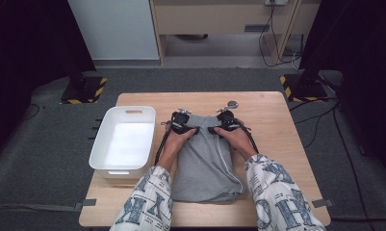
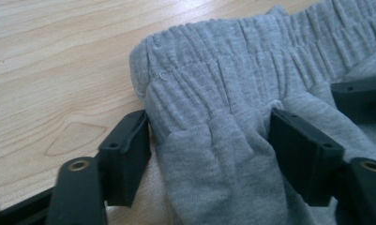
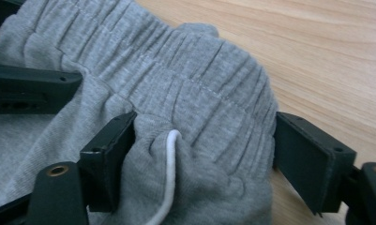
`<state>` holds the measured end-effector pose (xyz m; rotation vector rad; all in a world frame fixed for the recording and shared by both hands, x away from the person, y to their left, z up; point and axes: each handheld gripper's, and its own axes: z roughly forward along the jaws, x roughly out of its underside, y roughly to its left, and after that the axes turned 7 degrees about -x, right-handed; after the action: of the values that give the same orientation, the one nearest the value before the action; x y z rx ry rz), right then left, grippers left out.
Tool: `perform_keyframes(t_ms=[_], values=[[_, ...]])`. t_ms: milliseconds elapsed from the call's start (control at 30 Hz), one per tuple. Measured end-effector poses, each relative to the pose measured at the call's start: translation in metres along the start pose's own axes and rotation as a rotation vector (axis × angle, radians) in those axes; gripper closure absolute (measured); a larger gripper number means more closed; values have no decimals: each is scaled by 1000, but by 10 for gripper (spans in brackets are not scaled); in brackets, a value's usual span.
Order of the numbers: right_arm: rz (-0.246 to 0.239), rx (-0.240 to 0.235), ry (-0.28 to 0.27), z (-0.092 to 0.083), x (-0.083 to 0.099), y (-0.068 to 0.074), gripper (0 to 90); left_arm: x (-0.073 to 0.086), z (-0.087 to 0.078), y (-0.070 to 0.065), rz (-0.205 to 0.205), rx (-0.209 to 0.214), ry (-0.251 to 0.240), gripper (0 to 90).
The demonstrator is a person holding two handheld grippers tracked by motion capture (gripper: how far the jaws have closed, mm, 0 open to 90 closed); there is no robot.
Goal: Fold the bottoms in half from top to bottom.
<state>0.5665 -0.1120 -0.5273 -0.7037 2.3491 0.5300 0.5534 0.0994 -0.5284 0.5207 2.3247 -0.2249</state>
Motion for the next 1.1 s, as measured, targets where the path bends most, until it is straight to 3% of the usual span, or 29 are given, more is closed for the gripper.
perform_keyframes(t_ms=[300,833,1100], values=[[-49,-20,22,-1,-3,7,565,-1,-5,-7,20,-8,36,504],[-67,-32,39,-4,0,11,646,8,-15,-15,41,-11,41,553],[-93,-38,50,-5,-1,14,709,6,-19,-14,46,-5,45,662]])
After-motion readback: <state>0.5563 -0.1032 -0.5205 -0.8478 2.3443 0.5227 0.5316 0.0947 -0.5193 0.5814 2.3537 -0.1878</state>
